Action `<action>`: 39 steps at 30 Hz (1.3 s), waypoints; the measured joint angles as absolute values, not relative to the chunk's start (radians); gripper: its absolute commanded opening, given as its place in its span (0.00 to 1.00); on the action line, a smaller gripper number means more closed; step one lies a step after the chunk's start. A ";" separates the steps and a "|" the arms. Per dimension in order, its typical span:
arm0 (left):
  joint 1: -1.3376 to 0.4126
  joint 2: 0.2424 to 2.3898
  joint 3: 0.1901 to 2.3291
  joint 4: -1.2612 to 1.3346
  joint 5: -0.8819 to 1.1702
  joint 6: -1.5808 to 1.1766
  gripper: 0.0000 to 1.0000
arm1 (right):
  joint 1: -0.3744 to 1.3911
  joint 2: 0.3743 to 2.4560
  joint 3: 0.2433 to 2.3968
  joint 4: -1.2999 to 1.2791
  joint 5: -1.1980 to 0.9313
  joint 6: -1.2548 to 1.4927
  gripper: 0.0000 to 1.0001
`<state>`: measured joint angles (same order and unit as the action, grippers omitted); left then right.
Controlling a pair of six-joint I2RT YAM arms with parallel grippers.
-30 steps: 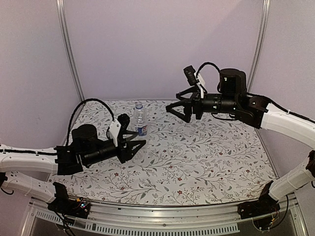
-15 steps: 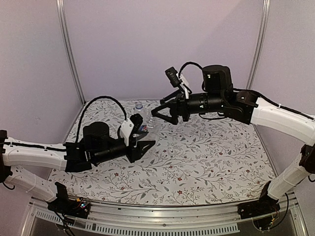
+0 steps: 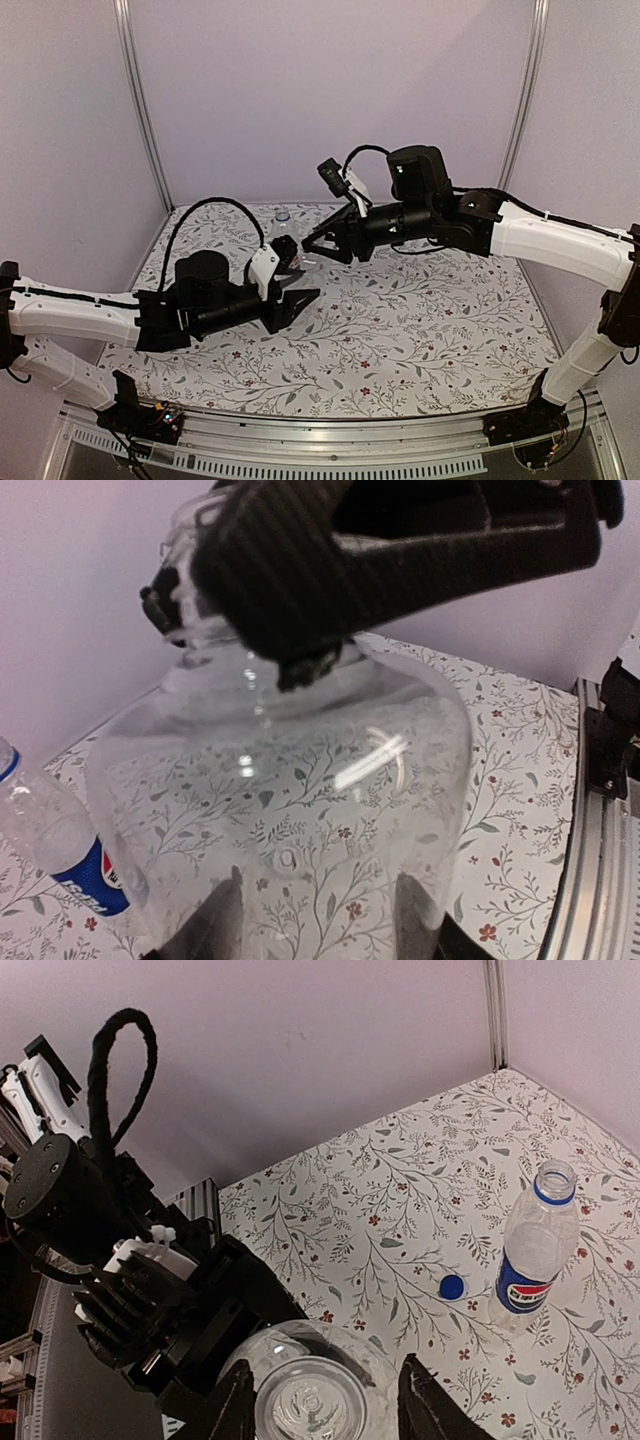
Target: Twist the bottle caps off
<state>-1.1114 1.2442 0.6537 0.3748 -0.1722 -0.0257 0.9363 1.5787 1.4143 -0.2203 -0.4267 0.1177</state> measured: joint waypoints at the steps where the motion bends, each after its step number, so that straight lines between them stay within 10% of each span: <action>1: -1.112 1.244 0.654 0.375 -0.175 -0.026 0.50 | 0.937 1.579 1.415 -0.221 -0.429 0.118 0.41; 11: -1.114 1.245 0.654 0.360 -0.196 -0.022 0.51 | 0.942 1.579 1.415 -0.213 -0.441 0.128 0.00; 19: -1.116 1.243 0.654 0.363 -0.204 -0.020 0.61 | 0.942 1.579 1.415 -0.216 -0.419 0.115 0.00; 27: -1.120 1.243 0.653 0.382 -0.224 -0.041 0.99 | 0.918 1.577 1.414 -0.249 -0.312 0.098 0.00; 39: -1.121 1.188 0.634 0.360 -0.305 -0.080 1.00 | 0.776 1.559 1.380 -0.271 0.021 0.039 0.00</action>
<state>-1.1213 1.1881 0.6338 0.3599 -0.3054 -0.0799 0.7757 1.5585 1.3800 -0.2710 0.0212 0.0395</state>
